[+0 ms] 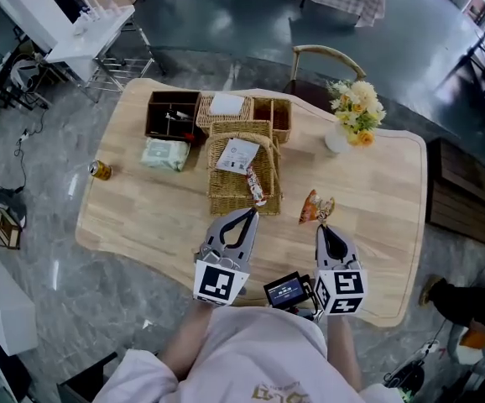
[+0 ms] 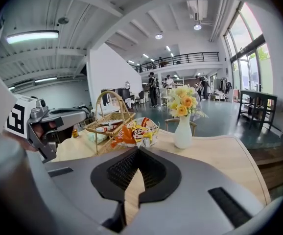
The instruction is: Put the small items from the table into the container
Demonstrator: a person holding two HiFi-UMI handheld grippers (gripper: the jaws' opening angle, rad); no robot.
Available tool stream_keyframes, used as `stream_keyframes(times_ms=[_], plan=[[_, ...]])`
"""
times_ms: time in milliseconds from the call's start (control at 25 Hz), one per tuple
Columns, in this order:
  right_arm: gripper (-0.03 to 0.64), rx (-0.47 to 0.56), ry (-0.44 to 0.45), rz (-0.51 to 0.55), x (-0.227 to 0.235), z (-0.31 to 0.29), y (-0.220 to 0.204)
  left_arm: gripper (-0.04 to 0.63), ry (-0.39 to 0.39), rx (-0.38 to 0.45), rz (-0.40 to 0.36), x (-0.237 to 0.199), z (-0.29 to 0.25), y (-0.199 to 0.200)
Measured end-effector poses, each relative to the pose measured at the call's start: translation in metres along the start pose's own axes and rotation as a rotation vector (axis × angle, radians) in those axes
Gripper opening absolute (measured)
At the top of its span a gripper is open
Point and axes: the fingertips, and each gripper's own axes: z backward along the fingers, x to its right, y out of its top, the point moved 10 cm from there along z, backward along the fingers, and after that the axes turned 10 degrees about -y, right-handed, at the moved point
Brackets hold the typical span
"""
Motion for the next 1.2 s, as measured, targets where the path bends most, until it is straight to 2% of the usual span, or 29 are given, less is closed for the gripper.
stream_keyframes(times_ms=[80, 160, 280, 440, 680, 840, 1040, 1200], plan=[[0.018, 0.014, 0.012, 0.005, -0.006, -0.001, 0.007, 0.003, -0.002, 0.006, -0.024, -0.005, 0.004, -0.001], [0.018, 0.030, 0.024, 0.009, -0.012, -0.002, 0.016, 0.003, 0.009, 0.011, -0.006, -0.009, 0.007, 0.002], [0.018, 0.049, 0.047, 0.016, -0.023, -0.005, 0.026, 0.003, 0.020, 0.020, -0.018, -0.018, 0.011, 0.000], [0.018, 0.060, 0.074, 0.025, -0.038, -0.012, 0.034, 0.003, 0.018, 0.029, -0.078, -0.033, 0.017, -0.009], [0.018, 0.066, 0.125, 0.008, -0.059, -0.028, 0.043, 0.003, 0.062, 0.023, -0.026, -0.054, 0.026, -0.016], [0.018, 0.056, 0.161, 0.027, -0.077, -0.042, 0.050, 0.003, 0.075, 0.018, -0.035, -0.069, 0.033, -0.028], [0.018, 0.049, 0.196, 0.052, -0.099, -0.058, 0.062, 0.003, 0.108, 0.010, 0.021, -0.085, 0.041, -0.034], [0.018, 0.048, 0.209, 0.057, -0.111, -0.068, 0.069, 0.003, 0.119, 0.012, 0.028, -0.098, 0.046, -0.038]])
